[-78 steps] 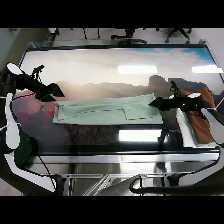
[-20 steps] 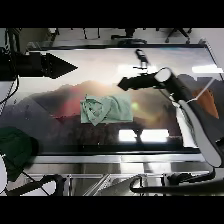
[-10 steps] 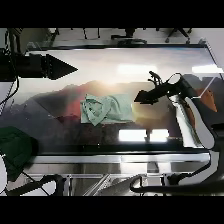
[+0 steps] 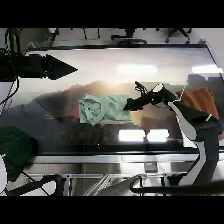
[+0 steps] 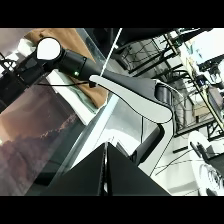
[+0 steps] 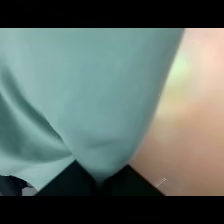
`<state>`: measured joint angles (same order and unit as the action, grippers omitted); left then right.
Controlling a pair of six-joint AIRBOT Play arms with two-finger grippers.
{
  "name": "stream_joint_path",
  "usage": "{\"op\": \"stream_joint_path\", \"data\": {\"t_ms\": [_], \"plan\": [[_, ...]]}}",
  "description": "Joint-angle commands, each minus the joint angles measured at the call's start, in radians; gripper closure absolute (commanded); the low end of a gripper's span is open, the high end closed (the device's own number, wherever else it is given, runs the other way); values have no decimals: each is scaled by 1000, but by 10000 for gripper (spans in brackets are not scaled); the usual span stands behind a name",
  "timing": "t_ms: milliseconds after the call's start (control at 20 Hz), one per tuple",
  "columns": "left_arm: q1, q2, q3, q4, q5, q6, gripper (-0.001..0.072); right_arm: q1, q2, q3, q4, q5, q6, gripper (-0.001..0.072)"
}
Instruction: Fold the shirts.
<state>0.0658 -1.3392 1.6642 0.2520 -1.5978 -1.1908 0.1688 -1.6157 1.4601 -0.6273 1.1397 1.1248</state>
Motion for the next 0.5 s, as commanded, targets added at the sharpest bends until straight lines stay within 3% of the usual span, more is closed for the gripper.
{"op": "stream_joint_path", "data": {"t_ms": [0, 300, 450], "plan": [[-1, 1, -1, 1, 0, 5, 692, 5, 1, 3, 106, 42, -100, 697], [-1, 1, 0, -1, -1, 5, 692, -127, 248, 109, 279, 80, -98, 697], [-1, 1, -1, -10, -2, 5, 692, -270, 335, 274, 261, 25, 39, 697]]}}
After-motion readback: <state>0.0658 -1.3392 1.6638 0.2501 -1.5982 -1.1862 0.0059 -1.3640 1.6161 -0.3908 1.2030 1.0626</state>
